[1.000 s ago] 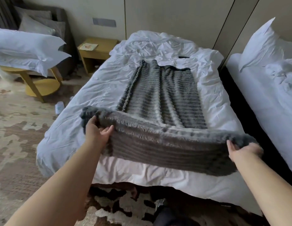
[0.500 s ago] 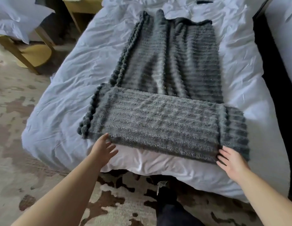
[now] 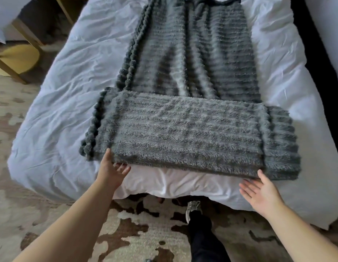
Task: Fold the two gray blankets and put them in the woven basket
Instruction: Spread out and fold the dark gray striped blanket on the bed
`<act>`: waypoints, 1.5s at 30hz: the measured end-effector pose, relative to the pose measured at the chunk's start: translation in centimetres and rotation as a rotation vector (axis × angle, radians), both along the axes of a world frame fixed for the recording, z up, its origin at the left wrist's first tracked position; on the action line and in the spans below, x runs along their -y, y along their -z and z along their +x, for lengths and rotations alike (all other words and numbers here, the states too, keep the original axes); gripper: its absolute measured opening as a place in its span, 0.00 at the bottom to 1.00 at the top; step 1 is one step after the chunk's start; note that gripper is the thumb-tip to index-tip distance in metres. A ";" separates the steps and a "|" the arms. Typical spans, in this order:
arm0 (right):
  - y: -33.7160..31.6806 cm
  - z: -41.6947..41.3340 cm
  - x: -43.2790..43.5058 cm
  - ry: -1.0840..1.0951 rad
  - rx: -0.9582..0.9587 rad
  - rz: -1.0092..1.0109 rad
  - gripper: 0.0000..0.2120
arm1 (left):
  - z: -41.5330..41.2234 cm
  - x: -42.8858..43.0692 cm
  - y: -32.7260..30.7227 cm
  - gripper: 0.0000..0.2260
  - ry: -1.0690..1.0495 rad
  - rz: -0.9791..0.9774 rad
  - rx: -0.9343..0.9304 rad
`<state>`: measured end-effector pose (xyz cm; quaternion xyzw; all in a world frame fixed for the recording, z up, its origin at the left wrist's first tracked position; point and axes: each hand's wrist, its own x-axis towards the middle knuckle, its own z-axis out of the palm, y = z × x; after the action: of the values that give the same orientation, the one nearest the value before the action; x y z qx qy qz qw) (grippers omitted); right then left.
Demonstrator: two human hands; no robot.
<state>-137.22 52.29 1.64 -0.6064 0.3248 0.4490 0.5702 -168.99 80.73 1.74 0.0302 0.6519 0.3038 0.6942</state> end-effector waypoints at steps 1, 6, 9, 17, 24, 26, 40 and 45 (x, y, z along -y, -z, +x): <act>0.3 0.0 -0.1 0.032 -0.008 0.026 0.29 | -0.1 -0.7 0.2 0.37 -0.005 -0.005 -0.009; 1.2 2.3 -1.1 0.276 0.020 0.148 0.29 | 1.0 -3.2 1.8 0.36 0.000 -0.075 -0.020; 1.8 4.3 -1.6 0.383 0.074 0.174 0.25 | 2.1 -3.6 2.4 0.23 -0.029 -0.100 0.015; 0.4 5.3 -2.3 0.385 0.114 0.073 0.19 | 2.6 -4.9 -0.9 0.16 -0.212 -0.095 -0.080; -8.5 4.6 -1.7 0.350 0.274 0.123 0.20 | 1.0 -4.9 -10.5 0.14 -0.209 0.003 0.014; -11.5 4.0 -1.2 0.370 0.317 0.163 0.21 | -0.1 -4.3 -13.0 0.17 -0.190 0.061 0.073; -12.8 -8.1 10.1 0.392 0.307 0.129 0.18 | -12.1 8.4 -14.1 0.18 -0.172 0.075 0.193; -12.0 -10.1 11.2 0.385 0.191 0.059 0.06 | -13.8 10.9 -13.1 0.14 -0.172 0.013 0.207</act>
<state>-147.29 41.09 13.60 -0.5560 0.3661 0.2815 0.6911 -182.81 69.85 14.81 -0.0529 0.5750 0.3676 0.7289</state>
